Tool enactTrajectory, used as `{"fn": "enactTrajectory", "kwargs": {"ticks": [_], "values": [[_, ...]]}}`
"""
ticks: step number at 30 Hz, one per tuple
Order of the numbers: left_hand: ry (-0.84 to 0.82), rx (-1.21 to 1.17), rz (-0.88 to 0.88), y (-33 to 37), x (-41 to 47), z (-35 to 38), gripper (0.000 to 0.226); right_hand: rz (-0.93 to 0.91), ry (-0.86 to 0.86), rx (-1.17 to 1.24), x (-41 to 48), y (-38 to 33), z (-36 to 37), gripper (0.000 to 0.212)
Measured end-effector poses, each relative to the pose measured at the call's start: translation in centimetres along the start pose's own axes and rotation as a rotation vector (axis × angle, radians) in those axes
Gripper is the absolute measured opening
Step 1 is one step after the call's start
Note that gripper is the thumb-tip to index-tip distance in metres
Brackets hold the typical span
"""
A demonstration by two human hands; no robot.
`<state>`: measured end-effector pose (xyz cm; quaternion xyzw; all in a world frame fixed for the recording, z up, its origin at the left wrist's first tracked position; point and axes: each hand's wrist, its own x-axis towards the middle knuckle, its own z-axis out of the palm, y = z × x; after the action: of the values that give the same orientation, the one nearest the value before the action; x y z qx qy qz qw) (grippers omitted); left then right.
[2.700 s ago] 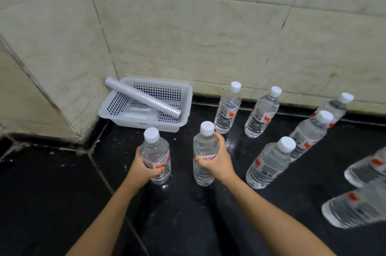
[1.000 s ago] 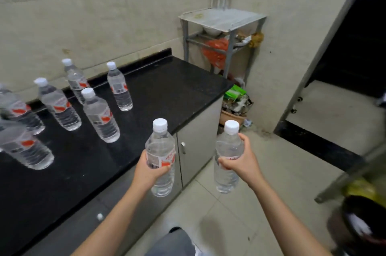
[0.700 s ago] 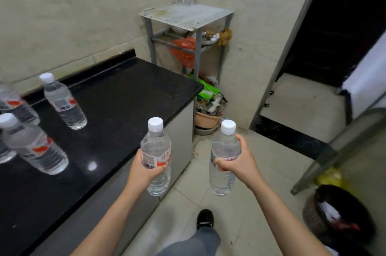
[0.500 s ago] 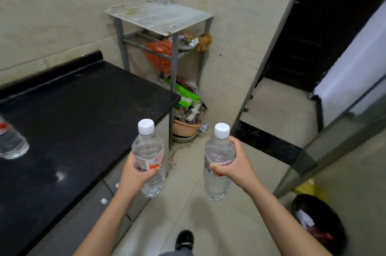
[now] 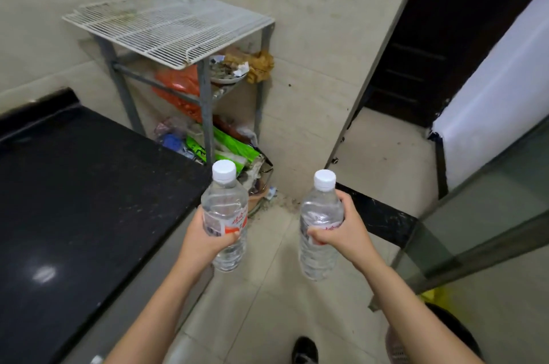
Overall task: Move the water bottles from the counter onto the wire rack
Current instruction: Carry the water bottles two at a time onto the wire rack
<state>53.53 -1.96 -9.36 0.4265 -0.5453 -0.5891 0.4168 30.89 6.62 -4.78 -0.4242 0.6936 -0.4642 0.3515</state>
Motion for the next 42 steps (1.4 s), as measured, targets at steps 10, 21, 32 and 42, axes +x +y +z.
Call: {"fn": "enactTrajectory", "kwargs": {"ticks": [10, 21, 32, 42], "values": [[0.082, 0.023, 0.154, 4.8, 13.0, 6.9, 0.068, -0.23, -0.067, 0.074, 16.1, -3.9, -6.8, 0.066], [0.329, -0.019, 0.246, 12.9, 23.3, 10.3, 0.066, -0.499, -0.333, 0.059, 34.4, -12.8, -8.0, 0.071], [0.444, 0.017, 0.409, 21.6, 36.0, 3.9, 0.08, -0.666, -0.32, 0.213, 47.8, -22.2, -1.2, 0.083], [0.459, 0.01, 0.331, 24.1, 50.1, -1.3, 0.058, -0.634, -0.089, 0.304, 60.3, -25.5, 3.0, 0.079]]}}
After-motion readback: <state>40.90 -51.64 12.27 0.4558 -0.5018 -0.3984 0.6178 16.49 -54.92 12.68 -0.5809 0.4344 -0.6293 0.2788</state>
